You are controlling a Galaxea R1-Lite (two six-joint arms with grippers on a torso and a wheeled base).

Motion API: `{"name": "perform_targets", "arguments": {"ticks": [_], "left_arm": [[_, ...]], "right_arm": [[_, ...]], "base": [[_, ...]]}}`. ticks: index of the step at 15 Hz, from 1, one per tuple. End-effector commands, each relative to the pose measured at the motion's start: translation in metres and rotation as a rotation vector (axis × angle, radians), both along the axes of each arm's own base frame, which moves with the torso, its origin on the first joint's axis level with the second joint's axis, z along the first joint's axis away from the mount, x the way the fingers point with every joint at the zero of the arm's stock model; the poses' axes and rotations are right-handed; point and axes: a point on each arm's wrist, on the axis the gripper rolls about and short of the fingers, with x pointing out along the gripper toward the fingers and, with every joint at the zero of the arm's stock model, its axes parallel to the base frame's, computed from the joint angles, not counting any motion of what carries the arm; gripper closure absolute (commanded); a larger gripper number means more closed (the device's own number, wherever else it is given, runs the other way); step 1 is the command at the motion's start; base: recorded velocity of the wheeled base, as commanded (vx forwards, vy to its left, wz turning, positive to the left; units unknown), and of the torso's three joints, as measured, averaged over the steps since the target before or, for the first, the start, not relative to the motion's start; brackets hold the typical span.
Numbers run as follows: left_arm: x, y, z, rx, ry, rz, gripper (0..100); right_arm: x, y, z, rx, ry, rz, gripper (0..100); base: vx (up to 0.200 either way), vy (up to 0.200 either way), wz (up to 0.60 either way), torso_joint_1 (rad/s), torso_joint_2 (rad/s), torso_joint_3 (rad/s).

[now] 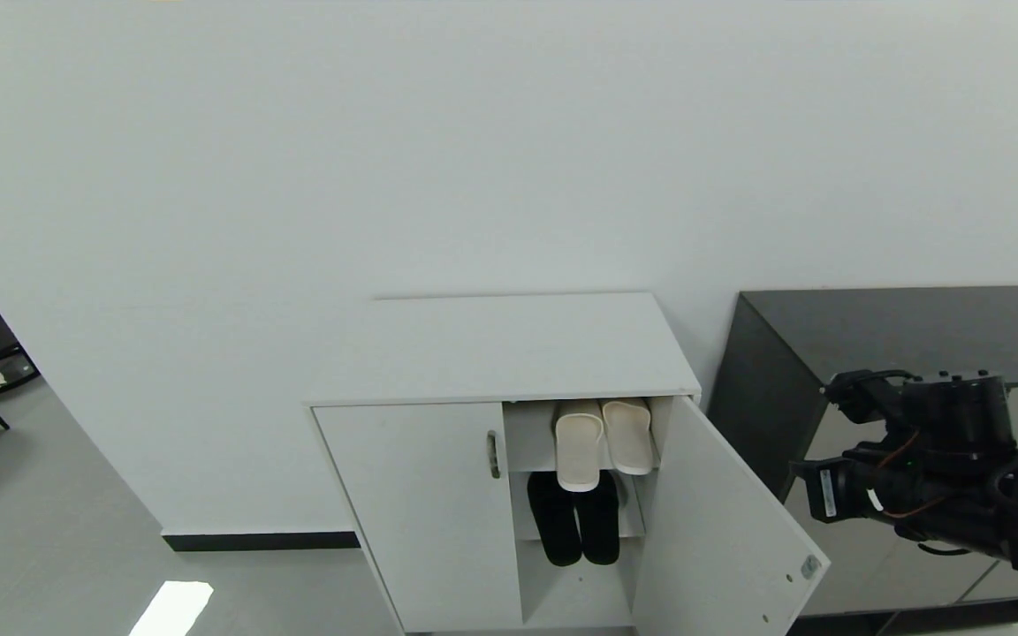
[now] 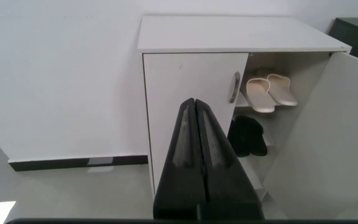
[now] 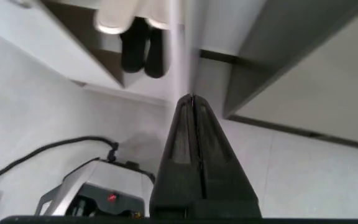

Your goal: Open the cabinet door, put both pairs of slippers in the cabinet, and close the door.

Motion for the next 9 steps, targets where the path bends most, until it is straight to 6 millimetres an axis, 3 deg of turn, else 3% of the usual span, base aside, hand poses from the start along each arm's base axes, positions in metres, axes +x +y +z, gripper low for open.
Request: {"name": "perform_targets", "arguments": {"ticks": [1,6,9], "left_arm": [[0.0,0.0,0.0,0.0,0.001,-0.001,100],[0.0,0.0,0.0,0.0,0.001,-0.001,100],[0.0,0.0,0.0,0.0,0.001,-0.001,100]], "right_arm": [[0.006,-0.008,-0.011,-0.026,0.036,-0.05,100],[0.014,-0.007,-0.039,-0.073,0.123,-0.079,100],[0.011,0.009,-0.048,-0.09,0.151,-0.018,100]], "base": [[0.0,0.0,0.0,0.0,0.0,0.0],[0.0,0.0,0.0,0.0,0.0,0.0],[0.0,0.0,0.0,0.0,0.0,0.0]]}}
